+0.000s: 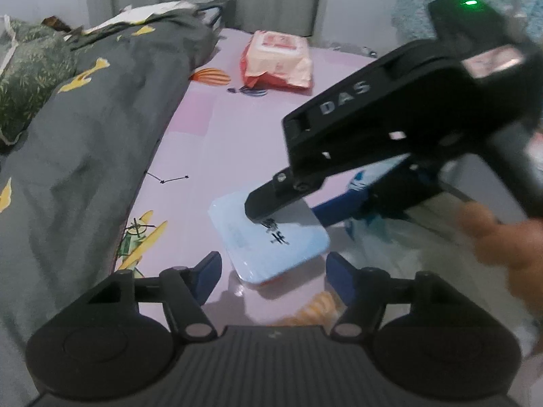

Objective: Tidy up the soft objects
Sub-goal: 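Carry the white container into the cardboard box and open the right tool, then move the right tool down to the orange-striped white towel, then close the right tool on the orange-striped towel and lift it, then carry the striped towel into the cardboard box and open the right tool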

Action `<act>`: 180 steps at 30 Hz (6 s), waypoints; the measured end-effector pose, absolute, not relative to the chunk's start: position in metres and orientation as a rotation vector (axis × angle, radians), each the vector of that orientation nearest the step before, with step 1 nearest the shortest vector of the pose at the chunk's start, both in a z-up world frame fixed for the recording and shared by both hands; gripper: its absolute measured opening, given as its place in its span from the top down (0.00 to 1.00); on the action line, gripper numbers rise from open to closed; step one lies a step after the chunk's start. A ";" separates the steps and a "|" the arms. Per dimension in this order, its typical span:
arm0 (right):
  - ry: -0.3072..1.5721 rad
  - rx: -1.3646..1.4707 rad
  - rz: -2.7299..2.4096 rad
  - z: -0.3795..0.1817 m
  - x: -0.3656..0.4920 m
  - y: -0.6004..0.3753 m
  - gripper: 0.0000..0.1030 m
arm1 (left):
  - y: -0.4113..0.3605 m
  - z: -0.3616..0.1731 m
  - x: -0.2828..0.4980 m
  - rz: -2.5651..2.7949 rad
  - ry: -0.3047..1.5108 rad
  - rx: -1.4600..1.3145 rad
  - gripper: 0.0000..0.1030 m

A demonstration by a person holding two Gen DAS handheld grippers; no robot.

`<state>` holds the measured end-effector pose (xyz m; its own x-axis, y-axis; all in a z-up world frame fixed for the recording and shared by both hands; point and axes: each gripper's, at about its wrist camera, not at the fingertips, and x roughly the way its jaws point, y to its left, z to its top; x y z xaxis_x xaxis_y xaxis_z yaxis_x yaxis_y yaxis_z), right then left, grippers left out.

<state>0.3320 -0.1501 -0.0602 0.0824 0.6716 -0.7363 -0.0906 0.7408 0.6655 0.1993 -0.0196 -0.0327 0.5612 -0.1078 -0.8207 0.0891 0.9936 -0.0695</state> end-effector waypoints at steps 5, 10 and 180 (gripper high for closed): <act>1.384 0.539 0.630 -0.061 0.331 -0.147 0.63 | -0.020 -0.037 0.205 -0.098 0.960 -0.040 0.45; 1.351 0.503 0.640 -0.053 0.326 -0.146 0.67 | -0.018 -0.035 0.203 -0.077 0.952 -0.047 0.54; 0.997 0.535 0.517 0.091 0.188 -0.349 0.53 | -0.180 0.083 0.123 -0.549 0.716 0.006 0.50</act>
<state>0.1878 -0.3491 0.0912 0.4472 0.6272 -0.6377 -0.1596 0.7575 0.6331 0.1234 -0.1804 0.0832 0.6198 -0.4757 -0.6242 0.4795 0.8592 -0.1788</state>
